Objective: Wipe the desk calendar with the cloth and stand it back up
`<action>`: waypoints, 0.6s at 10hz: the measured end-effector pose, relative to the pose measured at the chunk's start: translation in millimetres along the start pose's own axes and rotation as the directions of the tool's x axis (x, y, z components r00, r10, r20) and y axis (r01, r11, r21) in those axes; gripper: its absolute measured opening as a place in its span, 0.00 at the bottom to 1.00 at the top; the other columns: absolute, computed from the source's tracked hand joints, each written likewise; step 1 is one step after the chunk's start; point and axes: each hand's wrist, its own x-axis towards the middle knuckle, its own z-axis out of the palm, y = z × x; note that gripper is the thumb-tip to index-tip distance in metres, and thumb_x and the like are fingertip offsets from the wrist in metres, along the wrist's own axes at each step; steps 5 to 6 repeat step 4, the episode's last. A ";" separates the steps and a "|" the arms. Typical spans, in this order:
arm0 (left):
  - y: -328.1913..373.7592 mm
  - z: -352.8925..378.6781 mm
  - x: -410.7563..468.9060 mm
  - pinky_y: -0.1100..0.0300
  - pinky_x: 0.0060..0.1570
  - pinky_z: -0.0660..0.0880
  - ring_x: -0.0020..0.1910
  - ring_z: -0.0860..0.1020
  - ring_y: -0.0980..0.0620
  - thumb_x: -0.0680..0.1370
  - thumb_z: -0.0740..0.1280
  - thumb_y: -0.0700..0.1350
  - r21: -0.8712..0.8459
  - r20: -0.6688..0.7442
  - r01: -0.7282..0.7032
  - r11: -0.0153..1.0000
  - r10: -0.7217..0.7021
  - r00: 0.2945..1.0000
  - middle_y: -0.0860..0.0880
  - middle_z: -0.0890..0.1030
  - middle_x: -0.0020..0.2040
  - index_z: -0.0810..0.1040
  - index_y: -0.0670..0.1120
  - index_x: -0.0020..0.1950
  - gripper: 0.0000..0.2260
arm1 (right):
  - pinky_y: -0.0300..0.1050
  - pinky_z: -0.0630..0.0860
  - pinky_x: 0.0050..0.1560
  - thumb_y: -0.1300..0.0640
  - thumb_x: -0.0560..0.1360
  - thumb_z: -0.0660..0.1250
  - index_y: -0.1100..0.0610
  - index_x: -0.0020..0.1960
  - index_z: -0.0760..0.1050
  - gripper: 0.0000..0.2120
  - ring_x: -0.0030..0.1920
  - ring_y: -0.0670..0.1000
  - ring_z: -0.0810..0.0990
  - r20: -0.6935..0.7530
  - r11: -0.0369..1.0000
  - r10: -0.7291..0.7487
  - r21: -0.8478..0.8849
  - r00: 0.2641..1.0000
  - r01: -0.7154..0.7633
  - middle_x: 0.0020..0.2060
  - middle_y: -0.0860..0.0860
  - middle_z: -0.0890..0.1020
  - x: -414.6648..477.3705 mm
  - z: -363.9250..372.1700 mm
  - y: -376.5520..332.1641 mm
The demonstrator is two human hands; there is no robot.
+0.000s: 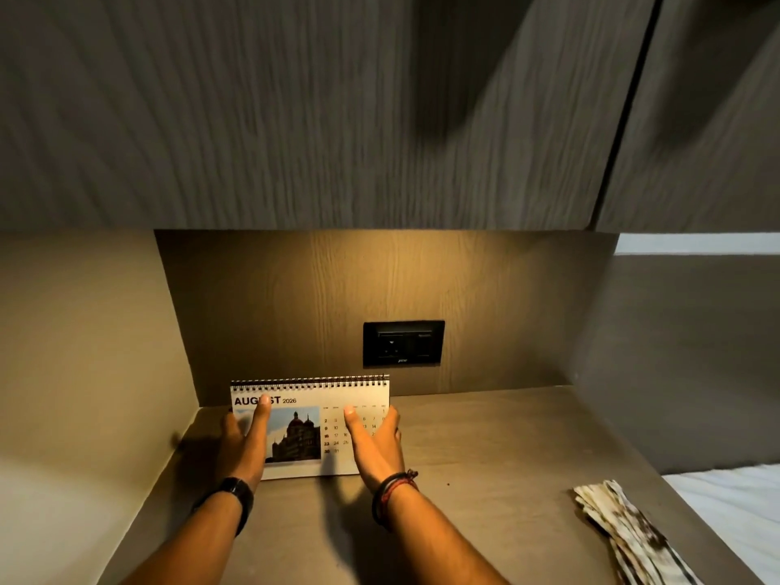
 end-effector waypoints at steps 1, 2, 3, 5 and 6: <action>4.0 -0.7 -0.9 0.41 0.57 0.67 0.62 0.70 0.35 0.67 0.56 0.72 0.022 -0.001 -0.004 1.000 0.004 1.000 0.40 0.70 0.69 0.62 0.47 0.70 0.40 | 0.59 0.72 0.65 0.40 0.72 0.65 0.53 0.71 0.54 0.36 0.64 0.58 0.73 0.028 1.000 0.018 0.023 0.999 -0.019 0.67 0.56 0.71 0.4 -4.4 -0.1; 8.4 -5.4 -5.7 0.36 0.61 0.65 0.66 0.67 0.36 0.65 0.56 0.77 0.062 -0.068 -0.060 0.996 0.064 0.996 0.41 0.65 0.72 0.59 0.49 0.72 0.45 | 0.59 0.63 0.72 0.36 0.72 0.62 0.50 0.75 0.44 0.42 0.73 0.60 0.61 0.009 0.991 -0.014 -0.131 1.000 0.015 0.75 0.57 0.59 0.3 -8.1 1.7; 16.4 -17.4 -19.5 0.37 0.70 0.50 0.75 0.49 0.41 0.60 0.48 0.80 0.290 -0.172 -0.170 0.942 0.226 0.959 0.44 0.50 0.78 0.49 0.49 0.76 0.52 | 0.57 0.50 0.76 0.31 0.71 0.55 0.49 0.74 0.33 0.45 0.77 0.57 0.45 -0.066 0.880 -0.221 -0.445 0.973 0.170 0.77 0.56 0.44 -10.1 -15.7 -4.4; 21.0 -23.0 -37.5 0.42 0.71 0.45 0.75 0.45 0.43 0.63 0.49 0.77 0.527 -0.099 -0.385 0.758 0.504 0.858 0.44 0.47 0.78 0.48 0.49 0.77 0.50 | 0.56 0.45 0.75 0.30 0.70 0.50 0.46 0.72 0.29 0.44 0.76 0.55 0.39 -0.064 0.667 -0.503 -0.663 0.862 0.340 0.76 0.54 0.39 -19.4 -28.7 -10.8; 21.0 -23.0 -37.5 0.42 0.71 0.45 0.75 0.45 0.43 0.63 0.49 0.77 0.527 -0.099 -0.385 0.758 0.504 0.858 0.44 0.47 0.78 0.48 0.49 0.77 0.50 | 0.56 0.45 0.75 0.30 0.70 0.50 0.46 0.72 0.29 0.44 0.76 0.55 0.39 -0.064 0.667 -0.503 -0.663 0.862 0.340 0.76 0.54 0.39 -19.4 -28.7 -10.8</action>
